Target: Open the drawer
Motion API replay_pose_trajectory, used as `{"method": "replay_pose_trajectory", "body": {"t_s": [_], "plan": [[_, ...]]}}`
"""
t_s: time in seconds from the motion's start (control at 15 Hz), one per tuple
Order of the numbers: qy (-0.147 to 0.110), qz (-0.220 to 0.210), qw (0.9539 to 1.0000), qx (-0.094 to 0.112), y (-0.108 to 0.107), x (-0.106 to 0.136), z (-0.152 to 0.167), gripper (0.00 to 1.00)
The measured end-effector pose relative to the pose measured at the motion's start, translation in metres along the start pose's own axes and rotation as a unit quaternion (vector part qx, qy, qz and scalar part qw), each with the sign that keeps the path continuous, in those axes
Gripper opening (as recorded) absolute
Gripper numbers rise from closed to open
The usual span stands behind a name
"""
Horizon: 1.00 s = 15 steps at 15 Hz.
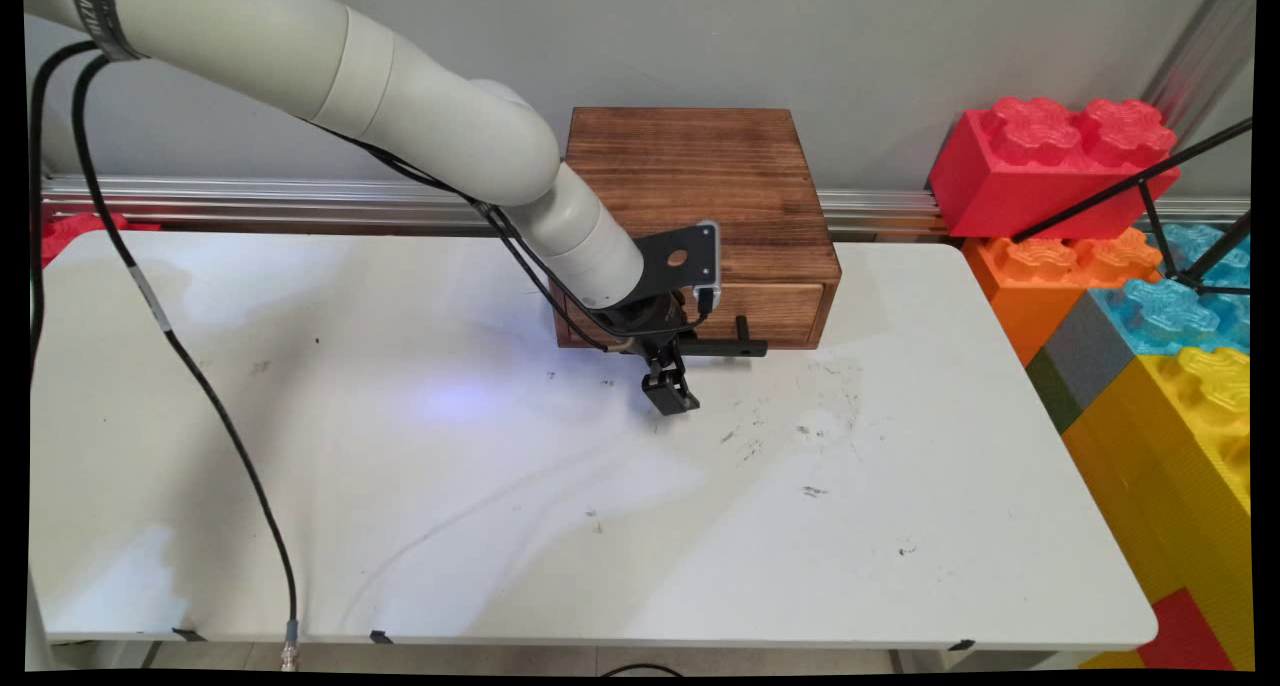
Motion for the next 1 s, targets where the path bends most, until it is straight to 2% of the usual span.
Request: {"method": "replay_pose_trajectory", "body": {"t_s": [1.0], "plan": [[0.013,-0.015,0.9998,-0.009,0.0096,-0.0069,0.0056,1.0]]}}
